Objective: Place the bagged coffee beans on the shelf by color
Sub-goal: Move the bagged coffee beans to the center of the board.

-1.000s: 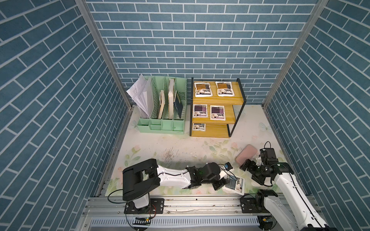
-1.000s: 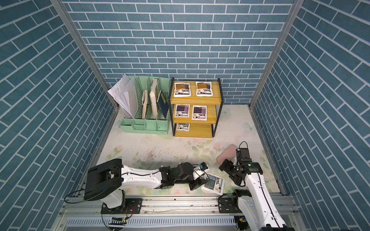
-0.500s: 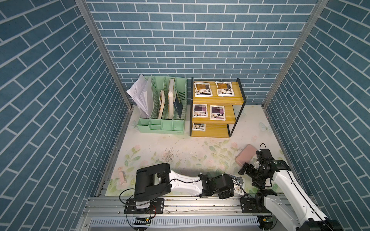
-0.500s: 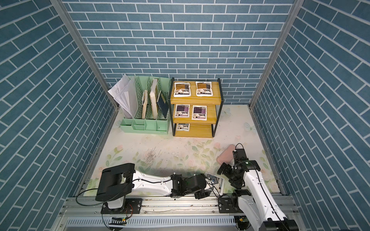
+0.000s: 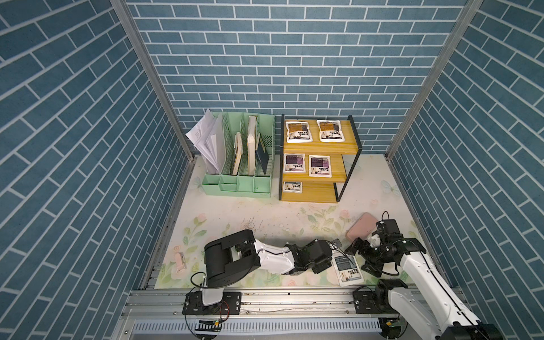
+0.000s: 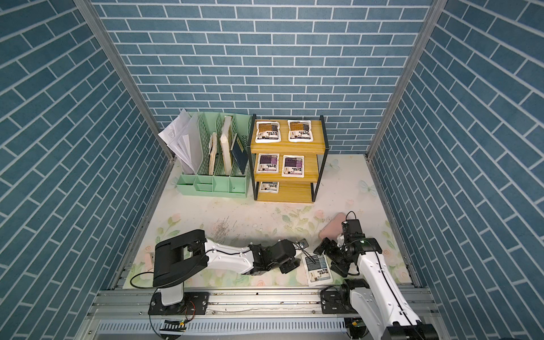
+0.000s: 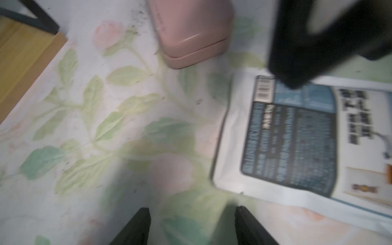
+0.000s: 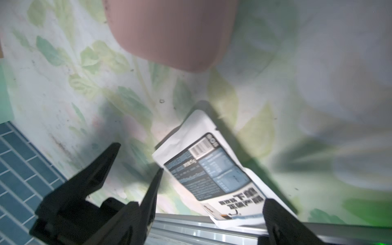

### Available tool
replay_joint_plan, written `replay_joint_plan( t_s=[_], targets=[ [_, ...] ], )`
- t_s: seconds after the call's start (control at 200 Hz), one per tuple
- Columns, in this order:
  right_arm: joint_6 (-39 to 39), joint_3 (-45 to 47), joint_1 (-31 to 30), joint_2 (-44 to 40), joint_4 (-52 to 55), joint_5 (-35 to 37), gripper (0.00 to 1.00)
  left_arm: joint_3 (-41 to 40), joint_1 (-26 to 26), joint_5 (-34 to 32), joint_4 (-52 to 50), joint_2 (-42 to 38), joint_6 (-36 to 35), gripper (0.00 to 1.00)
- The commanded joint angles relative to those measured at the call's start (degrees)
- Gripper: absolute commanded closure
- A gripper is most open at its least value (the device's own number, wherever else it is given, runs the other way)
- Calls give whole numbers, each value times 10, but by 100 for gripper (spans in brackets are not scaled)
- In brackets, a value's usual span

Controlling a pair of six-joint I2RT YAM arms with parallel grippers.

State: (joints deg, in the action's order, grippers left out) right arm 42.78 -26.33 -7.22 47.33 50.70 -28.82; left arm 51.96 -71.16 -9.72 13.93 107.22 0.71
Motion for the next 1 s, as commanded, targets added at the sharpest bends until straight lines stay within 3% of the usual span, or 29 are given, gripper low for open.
replay_joint_plan(
  t_s=[0.0,0.09,0.24,0.315,0.52,0.665,0.74,0.82,0.995],
  targets=[
    [-17,29,-11,-7,-50,-70,8,-25,37,8,1,-11,9,32],
    [-20,50,-21,4,-84,-84,10,-31,59,25,7,-22,17,33],
    [-64,18,-42,27,-45,-10,11,-74,70,70,20,-100,63,34],
    [-51,34,-47,22,-57,-23,11,-113,71,97,40,-141,104,34],
    [172,126,-99,-43,-271,-76,11,-210,71,81,60,-230,202,35],
    [352,162,-179,-39,-459,-2,11,-238,71,23,22,-281,227,34],
    [423,157,-244,9,-544,67,11,-242,73,-4,-4,-301,241,33],
    [477,123,-311,114,-624,125,10,-249,79,-16,-21,-322,259,33],
    [489,-36,-406,332,-701,186,10,-272,126,-21,-66,-383,320,33]
  ],
)
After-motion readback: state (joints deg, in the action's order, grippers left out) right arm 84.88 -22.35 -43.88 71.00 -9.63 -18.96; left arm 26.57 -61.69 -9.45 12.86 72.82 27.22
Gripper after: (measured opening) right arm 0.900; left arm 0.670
